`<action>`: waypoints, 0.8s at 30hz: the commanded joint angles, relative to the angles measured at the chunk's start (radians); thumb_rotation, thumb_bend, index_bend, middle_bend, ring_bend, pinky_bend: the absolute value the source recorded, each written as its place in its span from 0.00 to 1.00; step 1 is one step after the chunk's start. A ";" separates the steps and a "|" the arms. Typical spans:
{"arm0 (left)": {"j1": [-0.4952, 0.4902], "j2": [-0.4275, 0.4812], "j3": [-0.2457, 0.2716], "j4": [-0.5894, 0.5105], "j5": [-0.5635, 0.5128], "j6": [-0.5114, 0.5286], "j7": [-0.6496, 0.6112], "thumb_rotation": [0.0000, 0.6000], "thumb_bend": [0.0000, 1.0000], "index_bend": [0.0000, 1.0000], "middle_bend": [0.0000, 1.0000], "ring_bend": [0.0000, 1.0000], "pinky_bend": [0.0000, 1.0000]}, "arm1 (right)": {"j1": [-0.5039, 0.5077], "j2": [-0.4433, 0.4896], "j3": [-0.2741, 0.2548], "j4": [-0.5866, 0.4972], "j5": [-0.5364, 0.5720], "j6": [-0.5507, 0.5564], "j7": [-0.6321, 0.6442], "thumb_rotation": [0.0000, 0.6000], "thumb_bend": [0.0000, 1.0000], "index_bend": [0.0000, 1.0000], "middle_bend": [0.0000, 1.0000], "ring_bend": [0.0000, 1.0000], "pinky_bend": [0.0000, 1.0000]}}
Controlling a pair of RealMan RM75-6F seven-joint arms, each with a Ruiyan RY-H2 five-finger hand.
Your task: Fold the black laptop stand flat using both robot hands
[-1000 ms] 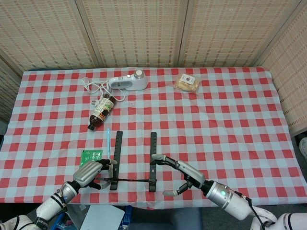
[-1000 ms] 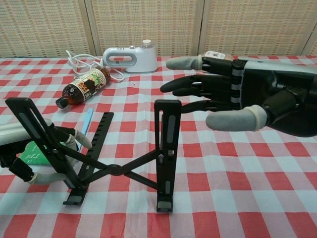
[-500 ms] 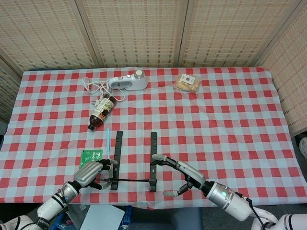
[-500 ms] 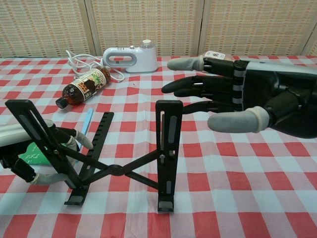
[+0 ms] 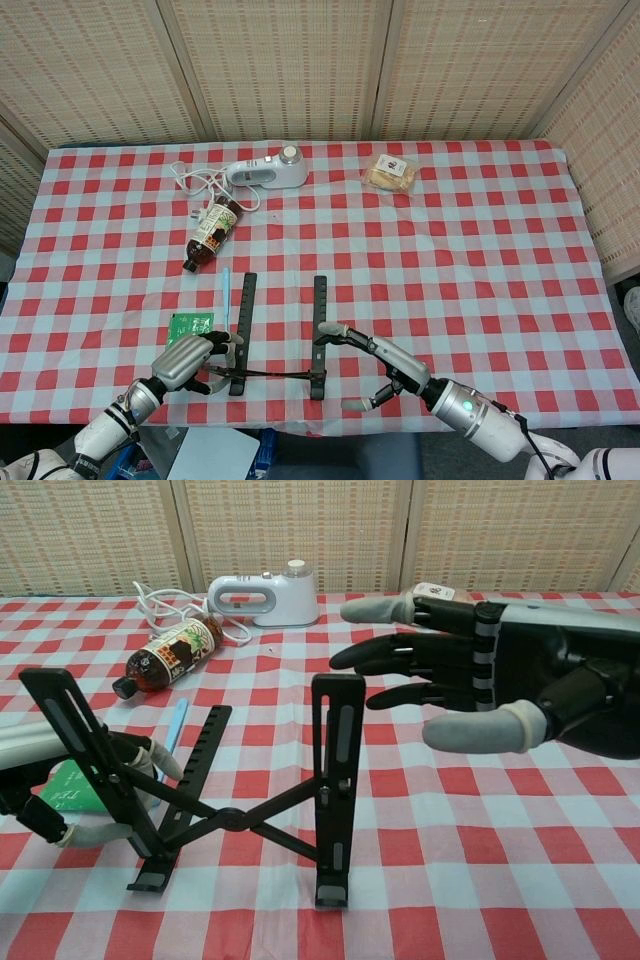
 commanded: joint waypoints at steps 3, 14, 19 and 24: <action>0.000 0.033 0.012 -0.018 0.027 0.007 -0.001 1.00 0.34 0.19 0.20 0.18 0.32 | 0.004 -0.002 0.001 -0.001 0.007 -0.027 -0.089 1.00 0.15 0.09 0.15 0.05 0.10; 0.014 0.166 0.028 -0.083 0.061 0.050 0.006 1.00 0.34 0.05 0.11 0.11 0.24 | 0.042 -0.033 0.047 -0.039 0.148 -0.166 -0.376 1.00 0.15 0.00 0.07 0.02 0.09; 0.037 0.225 0.030 -0.102 0.074 0.095 0.033 1.00 0.34 0.04 0.10 0.10 0.23 | 0.056 -0.097 0.092 -0.037 0.241 -0.205 -0.507 1.00 0.15 0.00 0.07 0.02 0.09; 0.055 0.264 0.028 -0.113 0.084 0.127 0.037 1.00 0.34 0.04 0.10 0.10 0.23 | 0.079 -0.160 0.135 -0.024 0.325 -0.244 -0.593 1.00 0.15 0.00 0.07 0.02 0.09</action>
